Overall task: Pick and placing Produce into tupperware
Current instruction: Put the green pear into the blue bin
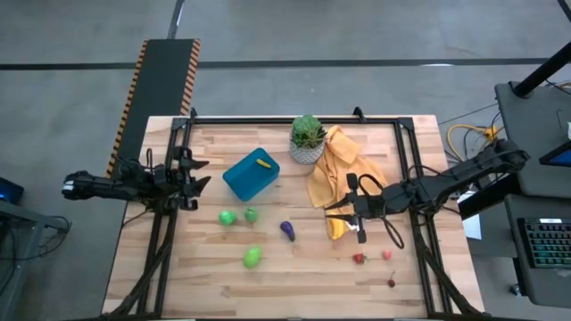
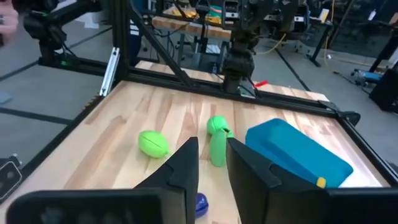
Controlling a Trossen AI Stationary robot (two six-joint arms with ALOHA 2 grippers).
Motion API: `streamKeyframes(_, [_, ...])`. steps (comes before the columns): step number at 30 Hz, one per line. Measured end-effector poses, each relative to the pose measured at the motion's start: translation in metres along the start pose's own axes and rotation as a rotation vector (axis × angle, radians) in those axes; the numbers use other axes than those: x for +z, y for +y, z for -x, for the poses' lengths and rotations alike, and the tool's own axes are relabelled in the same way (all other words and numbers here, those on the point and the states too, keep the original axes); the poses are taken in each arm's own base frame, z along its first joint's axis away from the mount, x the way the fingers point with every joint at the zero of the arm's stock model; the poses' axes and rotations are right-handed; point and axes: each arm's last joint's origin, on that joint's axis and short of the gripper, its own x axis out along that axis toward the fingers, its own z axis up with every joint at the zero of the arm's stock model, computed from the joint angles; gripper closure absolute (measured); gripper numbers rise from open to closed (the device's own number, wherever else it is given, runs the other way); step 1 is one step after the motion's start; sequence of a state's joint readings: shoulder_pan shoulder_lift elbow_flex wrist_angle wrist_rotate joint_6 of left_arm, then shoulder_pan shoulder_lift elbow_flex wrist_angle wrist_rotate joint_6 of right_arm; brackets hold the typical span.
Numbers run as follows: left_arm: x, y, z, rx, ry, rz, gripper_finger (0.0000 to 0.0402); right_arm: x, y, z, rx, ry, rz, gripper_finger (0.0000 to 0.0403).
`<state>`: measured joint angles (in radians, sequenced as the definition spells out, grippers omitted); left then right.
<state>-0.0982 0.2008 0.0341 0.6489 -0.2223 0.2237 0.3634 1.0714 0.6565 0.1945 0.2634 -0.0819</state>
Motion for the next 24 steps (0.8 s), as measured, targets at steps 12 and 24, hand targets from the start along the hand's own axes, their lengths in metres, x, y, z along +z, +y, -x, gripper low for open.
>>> streamKeyframes(12, [0.032,0.002,-0.028,-0.023,0.209,-0.149,0.0203,0.009,-0.001,-0.002,-0.004,-0.019,0.051,0.0319])
streamKeyframes(24, [0.062,0.001,-0.075,0.059,0.662,-0.069,0.0059,0.008,-0.001,-0.002,-0.003,-0.006,0.055,0.0330])
